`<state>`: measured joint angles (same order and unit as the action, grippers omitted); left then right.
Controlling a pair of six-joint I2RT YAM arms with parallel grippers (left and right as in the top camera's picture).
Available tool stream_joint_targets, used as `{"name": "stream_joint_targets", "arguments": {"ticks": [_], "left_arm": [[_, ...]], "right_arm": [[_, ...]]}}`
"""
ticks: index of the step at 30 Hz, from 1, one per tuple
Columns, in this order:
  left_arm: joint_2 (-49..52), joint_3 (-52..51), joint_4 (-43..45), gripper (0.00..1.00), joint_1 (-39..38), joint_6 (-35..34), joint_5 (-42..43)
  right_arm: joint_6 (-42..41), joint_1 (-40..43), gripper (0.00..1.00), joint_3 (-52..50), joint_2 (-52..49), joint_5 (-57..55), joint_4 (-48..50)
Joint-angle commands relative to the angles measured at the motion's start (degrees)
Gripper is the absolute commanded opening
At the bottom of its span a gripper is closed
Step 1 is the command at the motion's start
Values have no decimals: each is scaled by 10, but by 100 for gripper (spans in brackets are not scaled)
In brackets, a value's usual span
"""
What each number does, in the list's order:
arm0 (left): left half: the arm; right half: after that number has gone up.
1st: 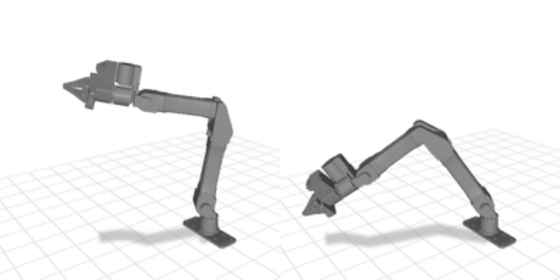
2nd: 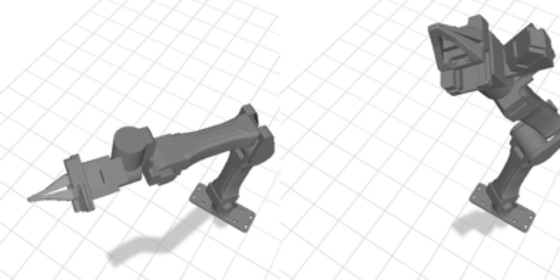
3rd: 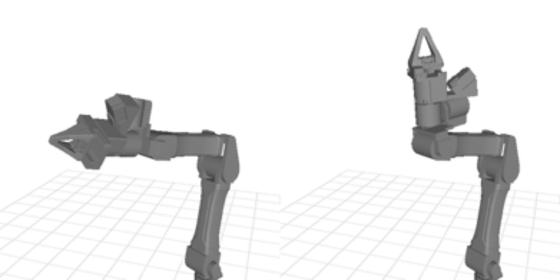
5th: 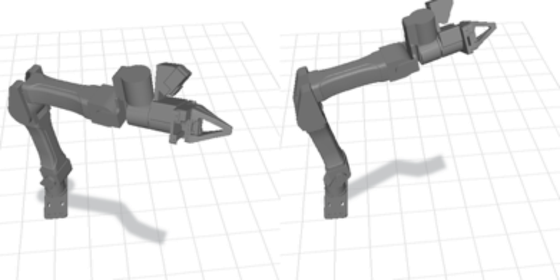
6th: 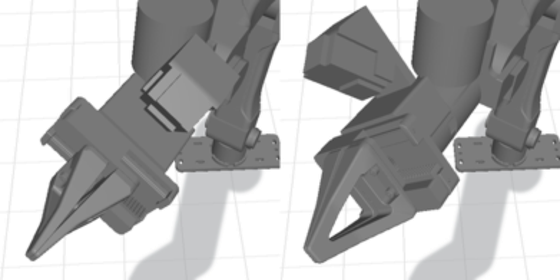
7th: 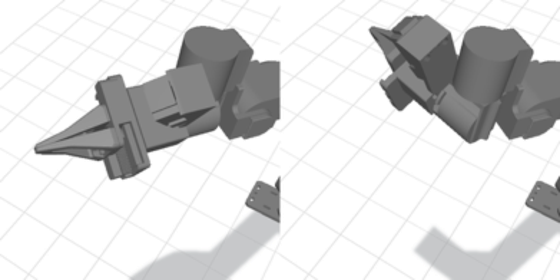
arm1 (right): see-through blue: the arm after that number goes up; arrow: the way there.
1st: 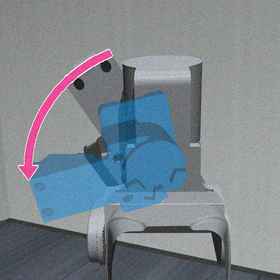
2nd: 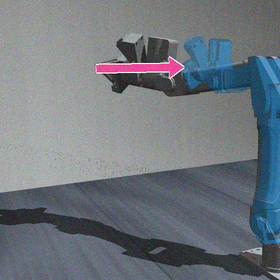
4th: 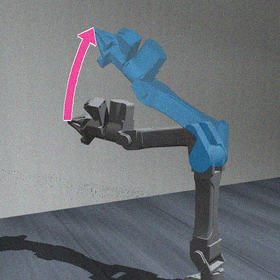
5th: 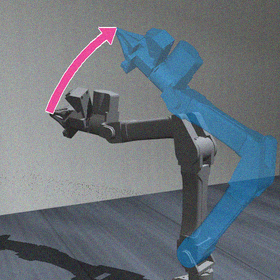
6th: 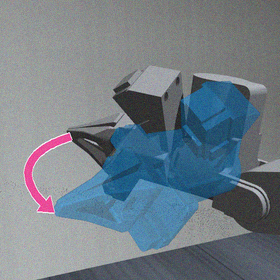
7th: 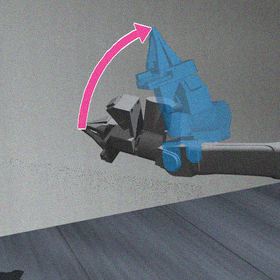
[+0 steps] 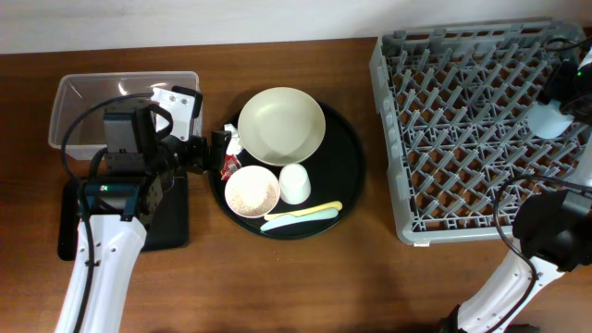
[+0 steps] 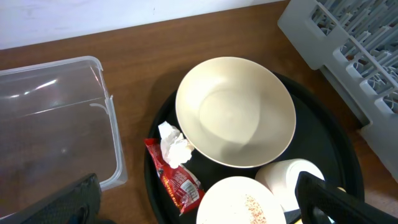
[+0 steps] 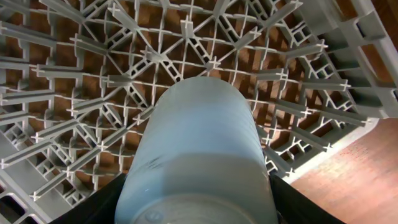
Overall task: Sort waste into correct bins and load items into the dishwasher rack
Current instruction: 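Carry the light-blue cup right and lower it into the dish rack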
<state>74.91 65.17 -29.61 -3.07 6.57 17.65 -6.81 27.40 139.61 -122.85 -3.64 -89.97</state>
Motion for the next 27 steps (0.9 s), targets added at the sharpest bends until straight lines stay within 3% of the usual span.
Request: {"name": "stream_joint_targets", "arguments": {"ticks": [1,15,27], "left_arm": [[3,11,0,100,-2,-1,10],[3,11,0,100,-2,-1,10],[3,11,0,100,-2,-1,10]], "right_arm": [[3,0,64,-2,-4,2,3],[3,0,65,-152,-4,2,107],[3,0,65,-218,-5,12,153]]}}
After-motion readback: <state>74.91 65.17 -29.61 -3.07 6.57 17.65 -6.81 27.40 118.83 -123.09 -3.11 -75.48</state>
